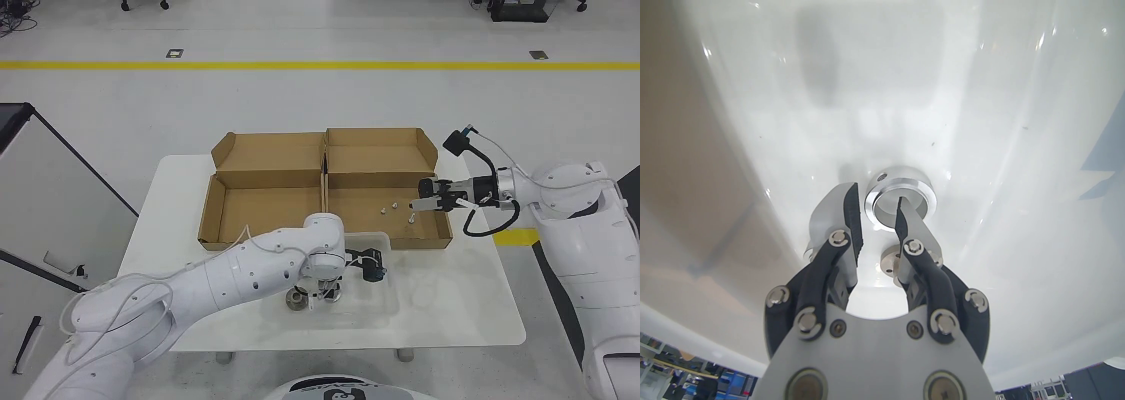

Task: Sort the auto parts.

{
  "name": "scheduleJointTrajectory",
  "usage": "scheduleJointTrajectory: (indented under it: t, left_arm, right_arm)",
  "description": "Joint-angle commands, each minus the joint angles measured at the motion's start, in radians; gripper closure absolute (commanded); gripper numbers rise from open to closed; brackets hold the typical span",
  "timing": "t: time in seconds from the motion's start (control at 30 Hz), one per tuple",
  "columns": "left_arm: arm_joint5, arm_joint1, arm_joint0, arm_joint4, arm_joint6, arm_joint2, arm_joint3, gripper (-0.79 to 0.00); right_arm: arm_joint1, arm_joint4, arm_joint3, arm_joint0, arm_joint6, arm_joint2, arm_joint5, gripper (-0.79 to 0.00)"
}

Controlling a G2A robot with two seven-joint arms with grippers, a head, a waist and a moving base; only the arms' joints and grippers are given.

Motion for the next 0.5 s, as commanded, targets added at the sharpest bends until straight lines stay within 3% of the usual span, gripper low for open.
scheduleJointTrajectory:
  t: [0.0,0.37,0.47]
  left_arm:
    - [-0.003,-0.002,0.0,0.0,0.003,0.0,0.007,-0.231]
    - [-0.007,-0.012,0.009,0.005,0.007,0.0,0.029,-0.228]
    - [-0.01,-0.015,0.013,0.008,0.01,0.0,0.033,-0.163]
  right_arm:
    - [0.0,0.0,0.0,0.0,0.0,0.0,0.0,-0.785]
    - [0.0,0.0,0.0,0.0,0.0,0.0,0.0,-0.785]
    - [0.0,0.0,0.0,0.0,0.0,0.0,0.0,-0.785]
